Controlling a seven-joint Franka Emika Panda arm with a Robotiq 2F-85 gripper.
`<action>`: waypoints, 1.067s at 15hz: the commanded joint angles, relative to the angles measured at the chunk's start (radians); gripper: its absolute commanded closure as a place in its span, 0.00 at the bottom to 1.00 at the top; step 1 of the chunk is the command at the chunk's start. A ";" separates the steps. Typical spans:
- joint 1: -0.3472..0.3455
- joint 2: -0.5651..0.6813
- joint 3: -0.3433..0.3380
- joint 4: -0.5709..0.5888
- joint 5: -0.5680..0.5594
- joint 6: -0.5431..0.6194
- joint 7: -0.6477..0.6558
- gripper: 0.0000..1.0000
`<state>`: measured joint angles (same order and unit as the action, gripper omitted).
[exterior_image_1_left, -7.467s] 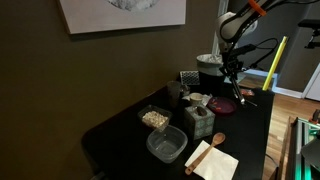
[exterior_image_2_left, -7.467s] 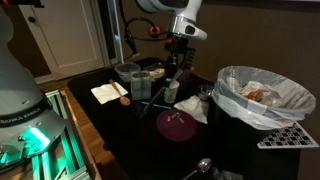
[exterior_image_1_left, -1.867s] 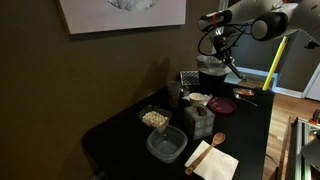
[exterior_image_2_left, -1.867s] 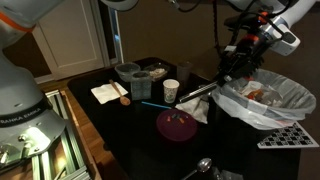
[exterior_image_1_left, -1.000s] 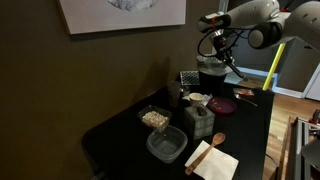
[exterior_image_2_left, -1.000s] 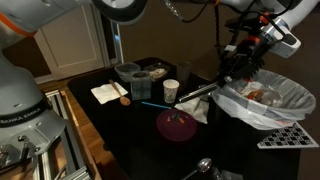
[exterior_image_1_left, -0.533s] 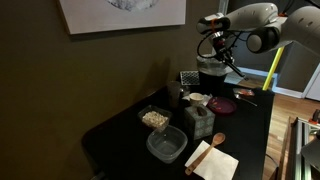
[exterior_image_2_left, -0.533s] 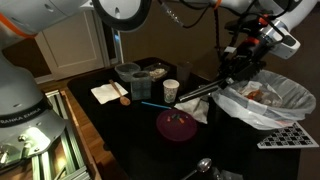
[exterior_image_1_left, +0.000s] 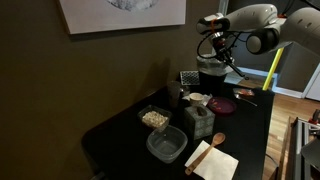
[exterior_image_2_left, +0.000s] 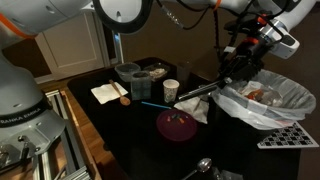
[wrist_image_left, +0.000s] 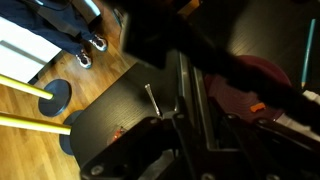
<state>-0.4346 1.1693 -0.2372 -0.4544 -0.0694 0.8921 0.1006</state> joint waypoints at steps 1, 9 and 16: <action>0.001 -0.016 0.023 0.004 -0.008 -0.008 0.012 0.94; 0.021 -0.120 0.050 -0.007 0.023 -0.022 0.082 0.94; -0.006 -0.254 0.090 -0.027 0.163 -0.059 0.358 0.94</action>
<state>-0.4200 0.9776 -0.1740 -0.4500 0.0240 0.8561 0.3295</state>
